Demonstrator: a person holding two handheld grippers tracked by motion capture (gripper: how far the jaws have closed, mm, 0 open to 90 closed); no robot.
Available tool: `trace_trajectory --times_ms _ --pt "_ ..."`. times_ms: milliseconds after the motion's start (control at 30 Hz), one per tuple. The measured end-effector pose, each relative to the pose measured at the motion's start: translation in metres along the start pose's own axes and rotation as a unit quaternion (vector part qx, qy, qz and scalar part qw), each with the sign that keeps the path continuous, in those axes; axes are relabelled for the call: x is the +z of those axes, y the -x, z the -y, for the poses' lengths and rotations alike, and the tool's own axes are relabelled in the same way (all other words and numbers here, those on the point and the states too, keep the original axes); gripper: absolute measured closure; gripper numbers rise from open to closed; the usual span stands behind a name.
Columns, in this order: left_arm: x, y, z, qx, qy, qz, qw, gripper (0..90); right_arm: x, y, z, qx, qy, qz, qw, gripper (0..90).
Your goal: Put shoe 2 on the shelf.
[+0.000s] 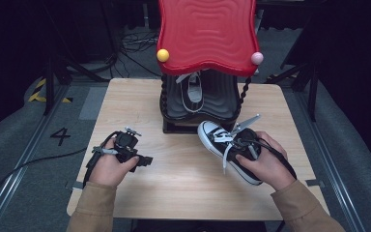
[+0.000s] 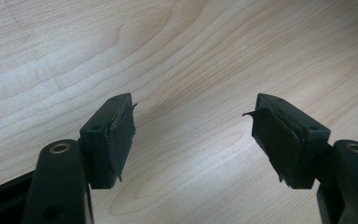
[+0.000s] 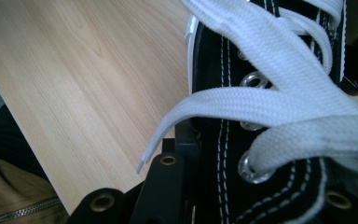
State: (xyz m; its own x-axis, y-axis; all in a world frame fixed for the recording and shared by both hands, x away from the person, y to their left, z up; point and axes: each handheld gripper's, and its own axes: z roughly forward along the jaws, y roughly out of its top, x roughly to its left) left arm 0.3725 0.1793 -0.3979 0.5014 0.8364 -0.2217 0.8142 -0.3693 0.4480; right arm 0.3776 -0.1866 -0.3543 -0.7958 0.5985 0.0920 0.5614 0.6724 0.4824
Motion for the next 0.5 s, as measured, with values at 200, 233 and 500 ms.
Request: trace_trajectory --times_ms 200,233,500 --pt "-0.003 0.000 0.000 -0.001 0.004 -0.001 1.0000 30.3 -0.010 0.003 -0.005 -0.002 0.007 -0.019 0.9998 86.9" --pt "-0.003 0.000 0.001 -0.001 0.004 -0.001 1.0000 30.2 -0.013 0.004 -0.007 -0.002 0.009 -0.018 0.9998 86.8" --pt "-0.002 -0.002 0.002 -0.001 0.000 0.000 1.0000 30.0 -0.034 0.011 -0.020 0.006 0.026 0.017 0.9995 86.8"
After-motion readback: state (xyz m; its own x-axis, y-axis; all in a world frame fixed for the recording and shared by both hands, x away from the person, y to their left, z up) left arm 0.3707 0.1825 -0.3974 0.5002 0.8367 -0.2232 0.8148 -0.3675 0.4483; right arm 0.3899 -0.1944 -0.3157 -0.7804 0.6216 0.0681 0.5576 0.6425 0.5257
